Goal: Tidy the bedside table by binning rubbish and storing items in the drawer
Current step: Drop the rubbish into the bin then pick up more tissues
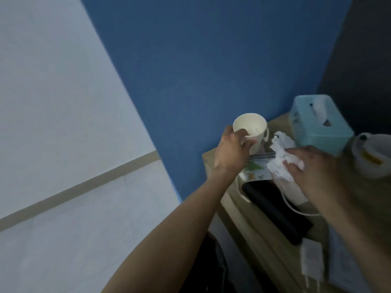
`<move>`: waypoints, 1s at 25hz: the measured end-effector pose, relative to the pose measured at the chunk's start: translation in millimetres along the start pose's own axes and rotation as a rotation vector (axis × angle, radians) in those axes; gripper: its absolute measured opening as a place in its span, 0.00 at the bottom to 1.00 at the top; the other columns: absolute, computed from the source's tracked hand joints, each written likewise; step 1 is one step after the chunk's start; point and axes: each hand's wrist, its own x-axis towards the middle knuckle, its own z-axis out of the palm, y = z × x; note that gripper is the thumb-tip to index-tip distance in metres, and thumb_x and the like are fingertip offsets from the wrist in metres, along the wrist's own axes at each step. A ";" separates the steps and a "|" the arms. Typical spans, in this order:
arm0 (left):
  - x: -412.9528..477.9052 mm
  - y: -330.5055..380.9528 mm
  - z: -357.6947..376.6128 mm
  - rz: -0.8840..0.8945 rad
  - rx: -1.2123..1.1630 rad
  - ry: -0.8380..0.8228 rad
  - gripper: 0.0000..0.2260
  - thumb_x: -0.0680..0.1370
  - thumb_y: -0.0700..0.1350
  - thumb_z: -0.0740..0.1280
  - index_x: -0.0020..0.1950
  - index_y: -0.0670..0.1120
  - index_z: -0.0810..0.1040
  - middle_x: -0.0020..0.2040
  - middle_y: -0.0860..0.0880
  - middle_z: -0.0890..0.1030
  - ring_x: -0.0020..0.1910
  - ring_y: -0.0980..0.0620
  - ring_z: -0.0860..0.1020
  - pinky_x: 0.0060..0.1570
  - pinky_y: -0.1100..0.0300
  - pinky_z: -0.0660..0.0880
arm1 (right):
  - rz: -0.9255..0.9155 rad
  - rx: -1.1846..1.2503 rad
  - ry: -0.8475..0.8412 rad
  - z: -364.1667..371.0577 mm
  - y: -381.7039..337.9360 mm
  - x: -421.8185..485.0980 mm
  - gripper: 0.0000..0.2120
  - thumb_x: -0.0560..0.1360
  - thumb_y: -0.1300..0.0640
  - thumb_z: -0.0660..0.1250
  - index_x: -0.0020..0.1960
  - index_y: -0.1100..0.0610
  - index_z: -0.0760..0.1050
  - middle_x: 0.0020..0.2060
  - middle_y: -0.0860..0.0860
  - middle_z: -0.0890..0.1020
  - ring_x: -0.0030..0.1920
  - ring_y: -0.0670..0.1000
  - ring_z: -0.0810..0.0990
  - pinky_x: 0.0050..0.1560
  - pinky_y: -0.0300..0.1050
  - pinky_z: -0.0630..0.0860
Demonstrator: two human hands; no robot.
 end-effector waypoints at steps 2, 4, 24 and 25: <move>-26.3 -25.8 -35.4 -0.052 0.009 0.062 0.13 0.77 0.47 0.67 0.55 0.40 0.79 0.61 0.40 0.73 0.54 0.39 0.76 0.51 0.50 0.75 | -0.068 0.042 -0.057 17.4 -28.2 -0.8 0.12 0.68 0.60 0.67 0.50 0.63 0.81 0.43 0.66 0.83 0.41 0.65 0.81 0.45 0.51 0.76; -58.3 -53.5 -65.3 -0.124 0.034 0.107 0.13 0.76 0.47 0.68 0.55 0.41 0.80 0.60 0.41 0.73 0.54 0.40 0.76 0.52 0.52 0.75 | -0.124 0.101 -0.114 34.5 -55.0 -9.7 0.10 0.70 0.60 0.66 0.48 0.62 0.81 0.42 0.65 0.82 0.40 0.63 0.80 0.43 0.49 0.74; -278.0 -270.5 -8.6 -0.758 0.084 -0.540 0.25 0.75 0.54 0.65 0.72 0.50 0.67 0.72 0.42 0.65 0.70 0.41 0.66 0.65 0.46 0.69 | 0.064 -0.054 -1.143 255.0 -109.2 -187.3 0.21 0.73 0.52 0.65 0.65 0.52 0.70 0.58 0.55 0.78 0.50 0.54 0.77 0.51 0.45 0.75; -278.8 -273.3 -5.1 -0.737 0.084 -0.547 0.27 0.75 0.53 0.65 0.73 0.52 0.64 0.74 0.43 0.63 0.71 0.41 0.64 0.67 0.46 0.67 | 0.041 -0.034 -1.158 250.6 -109.3 -185.2 0.24 0.72 0.54 0.67 0.67 0.52 0.68 0.62 0.54 0.76 0.57 0.54 0.75 0.57 0.47 0.74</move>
